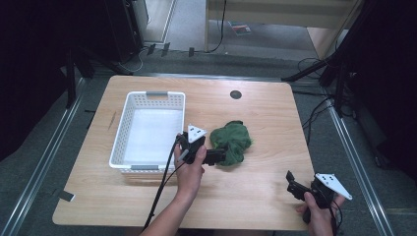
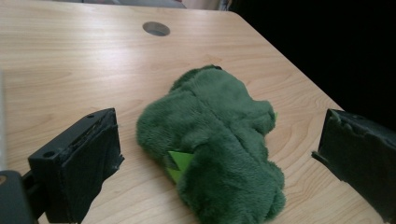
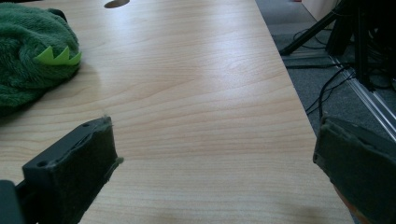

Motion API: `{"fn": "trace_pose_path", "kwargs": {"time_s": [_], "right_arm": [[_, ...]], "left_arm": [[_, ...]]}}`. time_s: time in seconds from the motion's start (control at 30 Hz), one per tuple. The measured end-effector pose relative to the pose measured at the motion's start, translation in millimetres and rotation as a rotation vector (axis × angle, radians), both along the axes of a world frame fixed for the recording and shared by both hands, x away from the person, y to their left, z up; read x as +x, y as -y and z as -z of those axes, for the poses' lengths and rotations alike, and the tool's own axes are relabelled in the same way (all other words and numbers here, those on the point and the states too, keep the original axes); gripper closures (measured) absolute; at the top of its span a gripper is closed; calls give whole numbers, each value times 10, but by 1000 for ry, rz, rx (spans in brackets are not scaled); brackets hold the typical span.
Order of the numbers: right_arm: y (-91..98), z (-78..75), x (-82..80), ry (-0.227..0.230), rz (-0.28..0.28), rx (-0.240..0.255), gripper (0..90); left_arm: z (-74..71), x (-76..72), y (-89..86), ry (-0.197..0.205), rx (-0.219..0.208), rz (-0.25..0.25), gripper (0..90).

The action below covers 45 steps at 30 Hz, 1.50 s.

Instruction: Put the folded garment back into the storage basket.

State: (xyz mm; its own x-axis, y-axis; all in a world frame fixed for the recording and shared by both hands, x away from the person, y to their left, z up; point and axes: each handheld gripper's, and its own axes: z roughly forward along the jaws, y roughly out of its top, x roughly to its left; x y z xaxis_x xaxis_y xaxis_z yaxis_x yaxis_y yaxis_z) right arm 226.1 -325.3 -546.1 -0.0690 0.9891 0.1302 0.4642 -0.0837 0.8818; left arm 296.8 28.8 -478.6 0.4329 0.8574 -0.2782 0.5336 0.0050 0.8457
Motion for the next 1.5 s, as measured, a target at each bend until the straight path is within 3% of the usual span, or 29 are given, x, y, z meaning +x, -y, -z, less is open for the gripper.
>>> {"fn": "trace_pose_path", "kwargs": {"time_s": [0.4,0.53,0.73,0.9,1.0,1.03,1.13,1.27,1.3,1.4,1.5], "right_arm": [[7,1,2,-2,-5,9,0],[8,1,1,2,-8,8,0],[7,1,3,0,-11,8,0],[8,1,3,-2,-10,10,0],[8,1,2,-1,-12,11,0],[9,1,2,-2,-11,12,0],[9,2,4,-2,-11,12,0],[7,1,5,-5,-13,12,0],[8,2,6,-4,-13,10,0],[8,2,7,-5,-13,6,0],[8,2,8,-5,-15,7,0]], "left_arm": [[226,156,307,-34,12,-21,0],[329,216,370,-67,25,-29,0],[448,298,441,-108,11,-40,0],[513,330,493,-105,48,-89,0],[549,353,515,-124,60,-101,0],[588,376,553,-142,83,-109,0],[627,393,581,-159,88,-97,0],[645,408,611,-178,125,-108,0],[675,433,628,-218,143,-111,0],[683,432,650,-203,177,-112,0],[681,424,663,-187,197,-112,60]]}}
